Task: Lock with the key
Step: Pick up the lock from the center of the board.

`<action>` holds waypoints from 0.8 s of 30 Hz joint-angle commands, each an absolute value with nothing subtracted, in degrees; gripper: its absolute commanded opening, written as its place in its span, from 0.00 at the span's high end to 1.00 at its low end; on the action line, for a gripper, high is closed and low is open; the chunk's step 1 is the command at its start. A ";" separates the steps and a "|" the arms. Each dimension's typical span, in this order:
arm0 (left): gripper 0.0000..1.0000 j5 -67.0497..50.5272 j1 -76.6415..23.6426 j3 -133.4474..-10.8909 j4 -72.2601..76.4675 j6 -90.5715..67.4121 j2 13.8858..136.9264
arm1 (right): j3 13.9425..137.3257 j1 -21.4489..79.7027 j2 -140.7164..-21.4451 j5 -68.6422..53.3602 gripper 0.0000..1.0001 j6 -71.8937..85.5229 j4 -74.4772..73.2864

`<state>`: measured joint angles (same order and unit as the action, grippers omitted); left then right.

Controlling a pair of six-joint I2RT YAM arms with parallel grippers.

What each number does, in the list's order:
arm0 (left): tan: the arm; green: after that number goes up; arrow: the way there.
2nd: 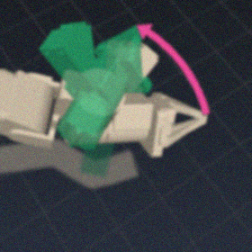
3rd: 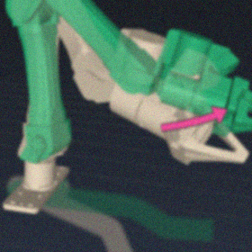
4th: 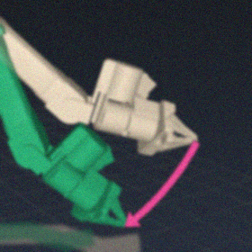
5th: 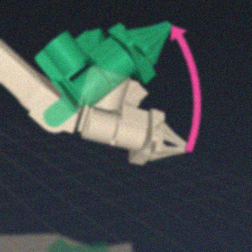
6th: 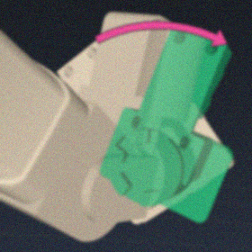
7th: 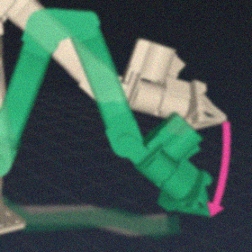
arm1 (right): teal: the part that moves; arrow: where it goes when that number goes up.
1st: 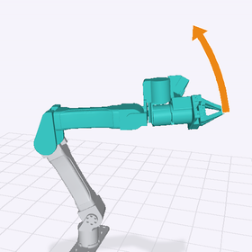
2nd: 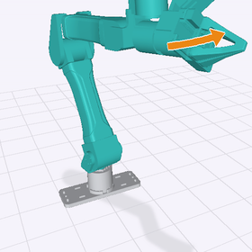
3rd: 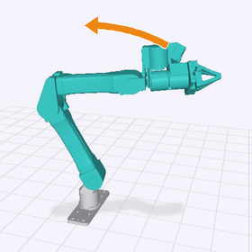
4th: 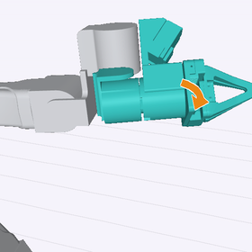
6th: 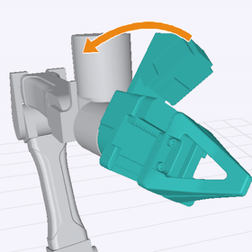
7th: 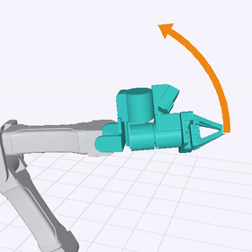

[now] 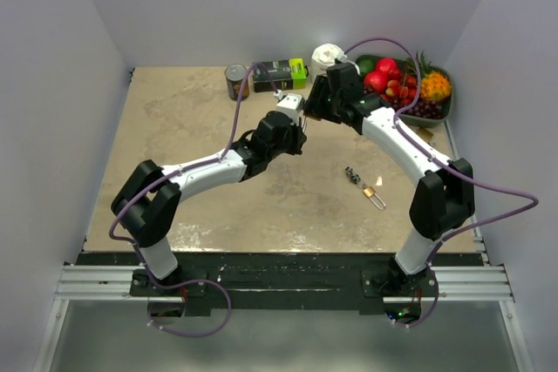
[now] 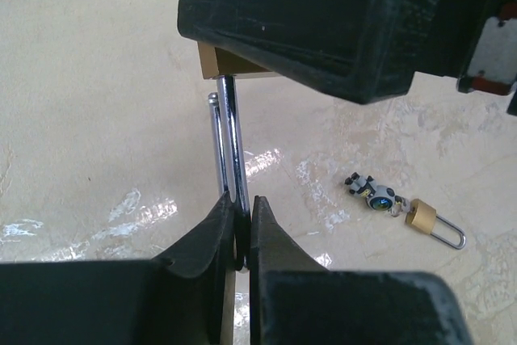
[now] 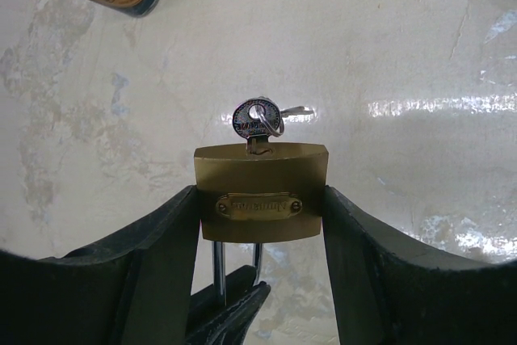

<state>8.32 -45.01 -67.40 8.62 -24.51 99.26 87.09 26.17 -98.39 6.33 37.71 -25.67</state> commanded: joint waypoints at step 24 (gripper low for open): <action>1.00 -36.73 -32.52 -61.61 -10.70 17.37 76.65 | 79.64 9.49 -76.30 -49.02 0.01 -15.88 -25.10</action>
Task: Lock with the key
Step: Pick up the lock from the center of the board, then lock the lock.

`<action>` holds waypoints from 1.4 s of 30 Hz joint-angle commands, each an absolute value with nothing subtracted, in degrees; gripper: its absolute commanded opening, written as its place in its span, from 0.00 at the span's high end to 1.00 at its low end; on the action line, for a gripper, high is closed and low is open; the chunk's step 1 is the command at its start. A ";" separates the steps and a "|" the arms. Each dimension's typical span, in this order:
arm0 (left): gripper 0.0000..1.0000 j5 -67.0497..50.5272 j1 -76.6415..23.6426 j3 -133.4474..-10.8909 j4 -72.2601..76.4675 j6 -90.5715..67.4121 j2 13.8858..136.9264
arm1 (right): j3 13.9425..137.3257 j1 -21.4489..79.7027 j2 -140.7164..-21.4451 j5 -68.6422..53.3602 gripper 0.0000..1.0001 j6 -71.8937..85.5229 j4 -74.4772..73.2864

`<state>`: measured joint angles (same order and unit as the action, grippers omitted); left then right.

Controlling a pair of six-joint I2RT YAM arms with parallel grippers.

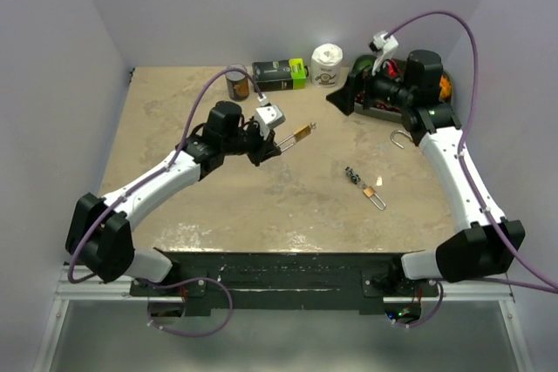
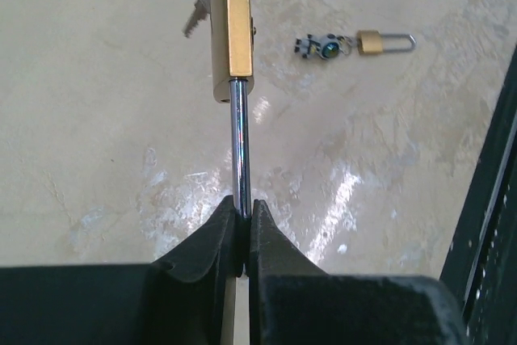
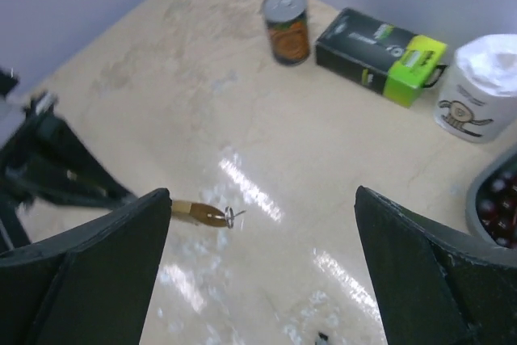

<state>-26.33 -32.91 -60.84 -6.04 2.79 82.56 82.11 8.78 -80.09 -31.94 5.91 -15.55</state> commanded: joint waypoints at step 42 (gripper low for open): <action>1.00 -49.66 -33.75 -63.98 -21.36 27.60 73.48 | 66.71 28.12 -77.08 -49.13 0.50 -52.56 -39.20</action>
<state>-44.97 -33.52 -60.73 -24.99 25.32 75.33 66.26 27.49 -76.88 -50.41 -50.70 -40.60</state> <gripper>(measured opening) 0.094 0.544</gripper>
